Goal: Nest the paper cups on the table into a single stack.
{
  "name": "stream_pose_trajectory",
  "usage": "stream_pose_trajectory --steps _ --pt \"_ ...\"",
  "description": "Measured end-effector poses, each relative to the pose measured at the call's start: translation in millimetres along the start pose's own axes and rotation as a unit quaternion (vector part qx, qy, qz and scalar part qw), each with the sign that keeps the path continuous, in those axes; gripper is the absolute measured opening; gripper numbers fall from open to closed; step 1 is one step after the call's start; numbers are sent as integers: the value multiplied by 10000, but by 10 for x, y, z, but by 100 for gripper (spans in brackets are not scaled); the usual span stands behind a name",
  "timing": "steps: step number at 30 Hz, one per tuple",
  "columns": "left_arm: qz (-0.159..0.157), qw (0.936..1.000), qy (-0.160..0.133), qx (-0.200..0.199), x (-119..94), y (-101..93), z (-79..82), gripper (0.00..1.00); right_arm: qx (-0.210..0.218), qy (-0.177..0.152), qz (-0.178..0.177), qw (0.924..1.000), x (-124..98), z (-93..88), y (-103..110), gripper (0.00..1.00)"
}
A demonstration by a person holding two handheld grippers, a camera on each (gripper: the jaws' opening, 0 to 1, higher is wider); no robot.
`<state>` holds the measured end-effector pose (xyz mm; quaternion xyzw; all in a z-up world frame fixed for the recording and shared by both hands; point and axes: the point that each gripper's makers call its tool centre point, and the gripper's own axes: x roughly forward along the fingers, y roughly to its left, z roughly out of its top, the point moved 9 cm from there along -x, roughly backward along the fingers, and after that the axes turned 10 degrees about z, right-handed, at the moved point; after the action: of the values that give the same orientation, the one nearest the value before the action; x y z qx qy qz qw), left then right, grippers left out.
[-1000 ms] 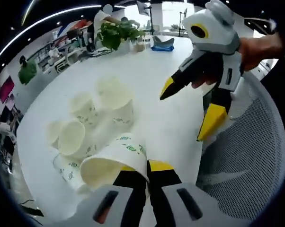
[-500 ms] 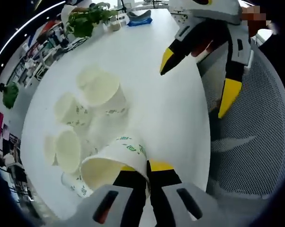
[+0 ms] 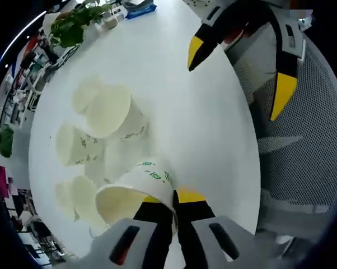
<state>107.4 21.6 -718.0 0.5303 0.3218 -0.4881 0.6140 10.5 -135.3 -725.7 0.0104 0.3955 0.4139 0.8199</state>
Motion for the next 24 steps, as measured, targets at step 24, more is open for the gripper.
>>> stream_pose_trajectory --steps 24 --pt "-136 9975 474 498 102 120 56 0 90 -276 -71 9996 -4 -5 -67 76"
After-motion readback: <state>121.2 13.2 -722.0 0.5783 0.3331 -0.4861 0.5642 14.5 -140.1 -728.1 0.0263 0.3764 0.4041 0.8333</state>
